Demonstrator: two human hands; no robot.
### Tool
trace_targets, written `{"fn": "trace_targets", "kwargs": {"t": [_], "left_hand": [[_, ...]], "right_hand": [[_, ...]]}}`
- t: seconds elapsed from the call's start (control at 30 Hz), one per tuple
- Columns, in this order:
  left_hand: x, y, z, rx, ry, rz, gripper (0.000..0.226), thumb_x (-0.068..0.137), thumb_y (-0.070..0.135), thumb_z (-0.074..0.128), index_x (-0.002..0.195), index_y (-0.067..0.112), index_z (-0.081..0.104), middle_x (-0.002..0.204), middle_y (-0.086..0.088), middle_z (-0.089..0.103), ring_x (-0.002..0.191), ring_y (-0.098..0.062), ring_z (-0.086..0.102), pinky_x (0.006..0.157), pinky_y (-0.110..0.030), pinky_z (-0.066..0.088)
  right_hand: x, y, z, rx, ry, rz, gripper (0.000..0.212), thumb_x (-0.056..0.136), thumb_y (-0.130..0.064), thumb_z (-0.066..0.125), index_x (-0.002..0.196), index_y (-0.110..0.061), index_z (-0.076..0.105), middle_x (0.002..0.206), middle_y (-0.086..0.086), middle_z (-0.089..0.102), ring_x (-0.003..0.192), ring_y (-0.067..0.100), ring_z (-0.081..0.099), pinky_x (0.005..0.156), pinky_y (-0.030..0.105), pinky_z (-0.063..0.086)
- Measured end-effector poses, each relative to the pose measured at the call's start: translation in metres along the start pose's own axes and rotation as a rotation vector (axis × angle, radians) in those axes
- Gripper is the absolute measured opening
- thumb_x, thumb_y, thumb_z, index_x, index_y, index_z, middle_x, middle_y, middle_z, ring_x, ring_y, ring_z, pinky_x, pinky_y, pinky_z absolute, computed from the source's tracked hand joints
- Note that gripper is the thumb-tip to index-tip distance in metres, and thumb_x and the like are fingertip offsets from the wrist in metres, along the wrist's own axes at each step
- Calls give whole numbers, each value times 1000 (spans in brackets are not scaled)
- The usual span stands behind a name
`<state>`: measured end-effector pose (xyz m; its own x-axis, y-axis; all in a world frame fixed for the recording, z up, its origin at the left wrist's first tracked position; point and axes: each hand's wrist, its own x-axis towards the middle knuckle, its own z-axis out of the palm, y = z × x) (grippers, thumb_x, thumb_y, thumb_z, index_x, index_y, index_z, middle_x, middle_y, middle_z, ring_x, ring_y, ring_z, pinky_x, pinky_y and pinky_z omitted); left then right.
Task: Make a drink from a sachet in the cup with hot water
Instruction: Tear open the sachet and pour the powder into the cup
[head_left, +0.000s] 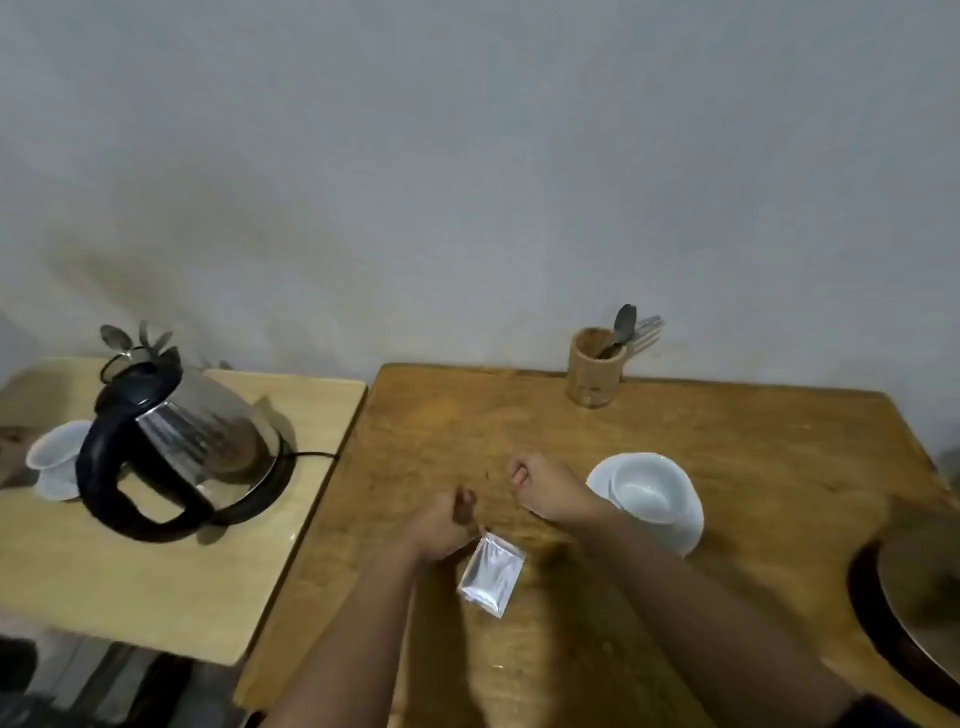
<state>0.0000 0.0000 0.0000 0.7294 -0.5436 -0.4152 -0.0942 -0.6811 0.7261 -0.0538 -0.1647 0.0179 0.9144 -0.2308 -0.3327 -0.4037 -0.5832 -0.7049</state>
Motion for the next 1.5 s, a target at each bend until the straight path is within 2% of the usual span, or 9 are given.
{"fn": "trace_targets", "kwargs": {"t": [0.17,0.27,0.37,0.5,0.7,0.83,1.0,1.2,1.5], "left_hand": [[-13,-19,19,130,-60,-12,41,63,13,81,67,24,41,62,5,43,56,-12,40,57,-27,37],[-20,-21,25,198,-19,-12,37,61,20,83,75,16,49,58,8,44,50,-4,39,48,-21,31],[-22,-25,34,157,30,-46,37,60,21,83,79,15,51,68,1,55,59,-13,50,54,-25,38],[-22,-25,40,72,34,-79,34,64,11,80,67,21,48,76,-5,59,69,-21,58,61,-35,46],[-24,-27,43,-21,75,-54,42,68,2,75,62,25,40,65,6,51,60,-10,49,57,-25,40],[-27,-27,39,-208,61,-50,38,69,-10,69,66,21,47,65,4,48,67,-16,47,68,-32,42],[-31,10,20,-417,93,42,25,82,-4,61,70,17,57,63,4,49,58,-5,48,49,-5,40],[-28,71,-14,-455,120,224,8,87,2,56,92,6,62,70,2,57,49,13,54,52,-2,42],[-39,136,-29,-485,133,400,12,91,11,53,84,12,63,73,4,60,60,8,55,54,-2,41]], "right_hand": [[-4,12,30,-144,-163,46,11,76,-10,55,85,-15,58,87,4,58,85,23,58,76,33,50],[-8,10,38,-266,-220,52,19,76,-8,60,90,-17,50,96,7,54,87,21,52,58,24,39],[-7,14,46,-315,-222,61,23,76,-7,64,86,-17,45,96,7,51,85,18,47,50,20,30],[-9,15,54,-309,-221,61,14,80,-4,57,84,-15,49,87,4,51,83,17,50,59,24,38],[-16,21,60,-227,-146,1,30,80,-4,57,66,-22,37,90,2,47,95,21,48,67,26,34],[-22,22,51,-75,-129,44,28,78,-2,47,64,-26,42,73,-3,51,70,14,46,61,26,37],[-32,2,7,14,-109,-70,22,83,-11,54,69,-26,48,71,-3,51,68,14,46,63,29,37],[-44,-44,-64,-24,67,-184,9,86,-13,54,82,-12,62,77,4,61,70,15,53,62,28,41],[-67,-86,-127,-49,190,-255,16,80,-1,54,75,-14,62,61,-2,55,52,10,53,53,19,46]]}}
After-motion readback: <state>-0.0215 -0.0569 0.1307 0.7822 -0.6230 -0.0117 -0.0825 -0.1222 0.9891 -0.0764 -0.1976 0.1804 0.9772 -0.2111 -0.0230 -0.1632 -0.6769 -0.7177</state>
